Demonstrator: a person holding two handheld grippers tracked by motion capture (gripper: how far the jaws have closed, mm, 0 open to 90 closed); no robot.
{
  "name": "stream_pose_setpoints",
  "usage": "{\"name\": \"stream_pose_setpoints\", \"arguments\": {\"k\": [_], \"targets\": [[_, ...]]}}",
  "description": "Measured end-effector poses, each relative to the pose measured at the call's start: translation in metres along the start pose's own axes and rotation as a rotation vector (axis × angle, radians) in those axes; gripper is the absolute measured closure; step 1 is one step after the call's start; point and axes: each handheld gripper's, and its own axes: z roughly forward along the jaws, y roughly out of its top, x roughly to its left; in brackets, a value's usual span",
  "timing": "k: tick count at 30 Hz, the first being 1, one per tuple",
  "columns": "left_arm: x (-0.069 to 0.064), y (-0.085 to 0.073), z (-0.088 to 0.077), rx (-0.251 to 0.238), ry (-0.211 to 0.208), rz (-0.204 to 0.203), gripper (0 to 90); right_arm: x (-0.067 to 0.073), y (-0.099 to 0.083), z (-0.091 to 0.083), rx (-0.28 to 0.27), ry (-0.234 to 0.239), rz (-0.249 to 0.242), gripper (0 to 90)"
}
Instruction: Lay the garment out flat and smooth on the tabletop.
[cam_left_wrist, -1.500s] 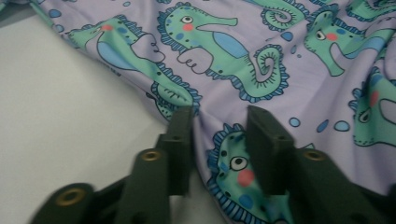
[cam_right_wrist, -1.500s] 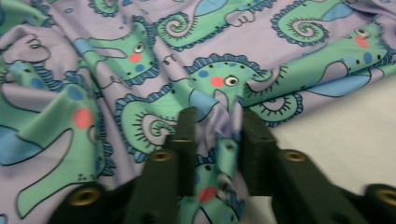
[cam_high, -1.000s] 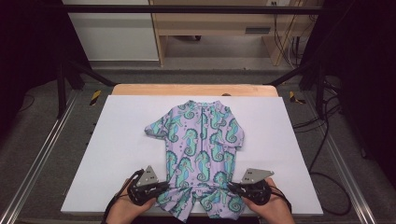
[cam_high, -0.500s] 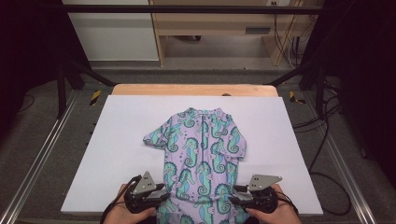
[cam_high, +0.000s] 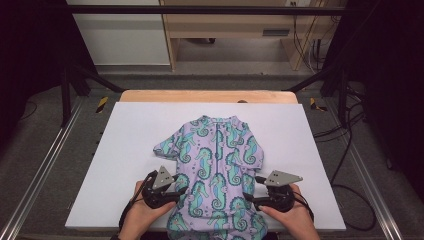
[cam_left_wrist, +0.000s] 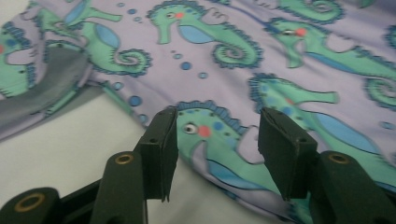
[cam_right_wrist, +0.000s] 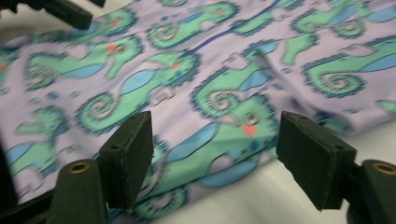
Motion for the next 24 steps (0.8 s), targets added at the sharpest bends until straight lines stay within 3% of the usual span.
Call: {"name": "stream_pose_setpoints", "arguments": {"k": [3,7,15,19,24], "targets": [[0.002,-0.003,0.001,-0.023,0.042,-0.004,48.1,-0.006,0.002,0.004,-0.023,-0.053,0.026,24.5],[0.004,-0.008,0.000,-0.040,0.040,-0.027,48.2,-0.011,0.001,0.005,-0.041,-0.112,0.049,20.4],[0.002,-0.007,0.006,-0.024,0.036,-0.036,49.4,-0.013,0.000,0.008,-0.031,-0.148,0.054,18.6],[-0.001,-0.007,0.009,0.007,0.042,-0.018,57.8,-0.013,0.000,0.007,-0.037,-0.162,0.052,23.0],[0.000,-0.007,0.008,0.014,0.040,-0.013,76.1,-0.015,-0.002,0.005,-0.045,-0.177,0.066,25.0]]}}
